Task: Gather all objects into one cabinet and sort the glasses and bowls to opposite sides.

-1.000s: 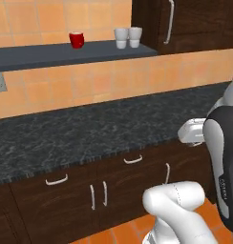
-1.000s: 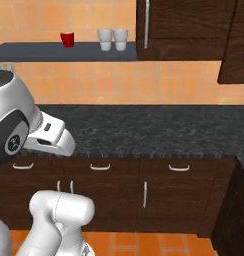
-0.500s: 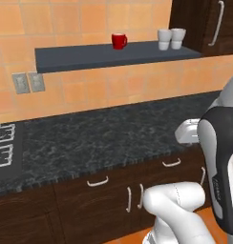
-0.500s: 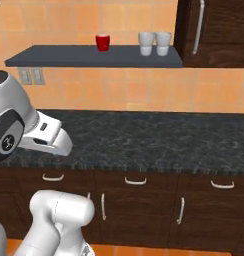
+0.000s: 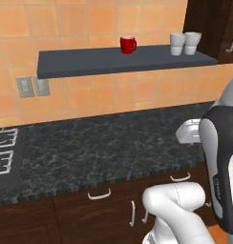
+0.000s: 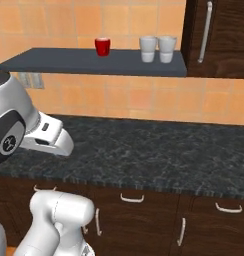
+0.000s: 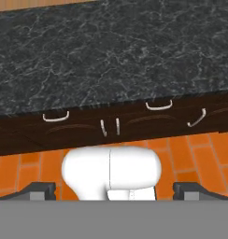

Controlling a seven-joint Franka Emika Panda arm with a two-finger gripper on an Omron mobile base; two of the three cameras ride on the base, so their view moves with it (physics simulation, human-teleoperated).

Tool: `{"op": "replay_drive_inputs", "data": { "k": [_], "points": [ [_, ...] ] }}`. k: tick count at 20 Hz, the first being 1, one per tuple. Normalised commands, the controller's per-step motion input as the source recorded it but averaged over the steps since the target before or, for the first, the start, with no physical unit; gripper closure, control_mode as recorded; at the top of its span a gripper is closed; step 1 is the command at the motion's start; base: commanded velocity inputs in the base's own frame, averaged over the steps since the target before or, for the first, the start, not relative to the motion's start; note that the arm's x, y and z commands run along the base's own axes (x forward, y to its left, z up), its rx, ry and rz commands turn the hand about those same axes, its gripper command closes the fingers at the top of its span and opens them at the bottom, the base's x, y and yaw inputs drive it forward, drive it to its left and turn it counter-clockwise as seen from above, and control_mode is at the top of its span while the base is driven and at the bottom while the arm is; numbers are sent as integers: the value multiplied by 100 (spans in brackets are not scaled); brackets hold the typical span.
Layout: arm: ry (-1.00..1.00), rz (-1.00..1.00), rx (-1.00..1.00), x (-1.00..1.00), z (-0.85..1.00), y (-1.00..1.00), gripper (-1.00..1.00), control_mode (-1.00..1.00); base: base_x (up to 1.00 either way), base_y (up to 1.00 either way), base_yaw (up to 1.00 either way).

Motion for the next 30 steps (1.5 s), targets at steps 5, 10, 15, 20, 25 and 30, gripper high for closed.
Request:
{"op": "replay_drive_inputs", "data": {
  "k": [5, 10, 15, 20, 25, 30],
  "points": [
    [0, 0, 0, 0, 0, 0, -100, 100, 53, -31, 0],
    [0, 0, 0, 0, 0, 0, -100, 100, 59, -13, 1],
    [0, 0, 0, 0, 0, 0, -100, 100, 13, 0, 16],
    [-1, 0, 0, 0, 1, 0, -100, -100, 2, 0, 8],
    [-22, 0, 0, 0, 57, 0, -100, -100, 0, 0, 0],
    [-29, 0, 1, 27, 74, 0, -100, -100, 0, 0, 0]
  ]
}}
